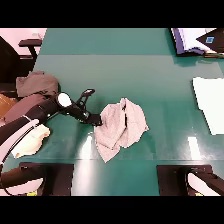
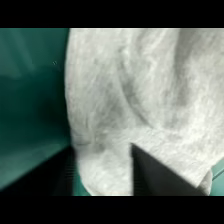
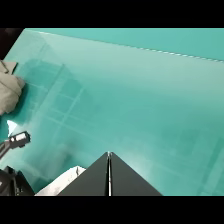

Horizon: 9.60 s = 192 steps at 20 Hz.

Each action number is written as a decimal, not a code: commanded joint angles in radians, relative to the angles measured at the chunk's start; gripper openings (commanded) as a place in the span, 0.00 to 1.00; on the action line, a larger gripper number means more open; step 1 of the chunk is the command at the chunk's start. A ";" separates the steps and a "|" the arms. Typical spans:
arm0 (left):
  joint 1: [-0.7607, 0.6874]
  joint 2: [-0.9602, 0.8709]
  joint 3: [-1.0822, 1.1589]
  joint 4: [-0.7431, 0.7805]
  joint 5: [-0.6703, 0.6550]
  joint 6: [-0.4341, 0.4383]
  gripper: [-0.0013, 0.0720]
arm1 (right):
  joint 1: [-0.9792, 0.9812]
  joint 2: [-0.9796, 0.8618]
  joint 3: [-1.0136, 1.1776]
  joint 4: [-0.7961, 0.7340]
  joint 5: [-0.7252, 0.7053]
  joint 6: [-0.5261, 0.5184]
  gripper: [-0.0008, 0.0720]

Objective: Fold the shirts.

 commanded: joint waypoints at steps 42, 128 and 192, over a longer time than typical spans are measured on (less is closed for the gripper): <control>0.264 0.428 0.805 0.123 -0.055 0.000 0.05 | 0.129 0.109 -0.072 -0.190 -0.167 -0.071 0.03; -0.012 -0.005 0.362 0.211 -0.175 -0.108 0.05 | 0.603 -0.568 -0.490 0.500 -0.296 -0.137 0.75; 0.371 0.504 0.643 0.211 -0.702 -0.014 0.05 | -0.173 -0.131 0.186 -0.006 0.209 0.014 0.03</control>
